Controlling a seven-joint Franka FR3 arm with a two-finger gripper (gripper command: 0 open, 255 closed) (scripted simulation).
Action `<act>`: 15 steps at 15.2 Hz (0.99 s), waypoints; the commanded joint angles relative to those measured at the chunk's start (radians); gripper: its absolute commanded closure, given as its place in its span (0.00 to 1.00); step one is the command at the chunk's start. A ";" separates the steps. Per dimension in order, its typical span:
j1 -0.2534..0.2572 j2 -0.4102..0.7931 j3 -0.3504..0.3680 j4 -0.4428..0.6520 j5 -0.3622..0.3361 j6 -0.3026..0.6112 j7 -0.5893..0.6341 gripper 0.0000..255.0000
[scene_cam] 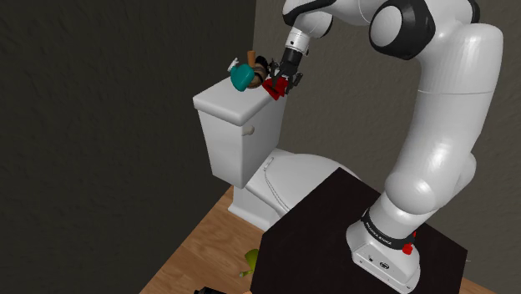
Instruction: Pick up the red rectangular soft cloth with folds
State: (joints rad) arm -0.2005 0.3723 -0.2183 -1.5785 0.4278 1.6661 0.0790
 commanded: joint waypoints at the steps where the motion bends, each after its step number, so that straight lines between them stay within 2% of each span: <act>1: 0.000 0.001 0.000 0.002 0.000 0.000 0.000 1.00; 15: -0.012 -0.021 -0.003 0.154 -0.008 -0.164 0.057 1.00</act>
State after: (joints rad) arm -0.2125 0.3547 -0.2218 -1.4322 0.4199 1.5120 0.1320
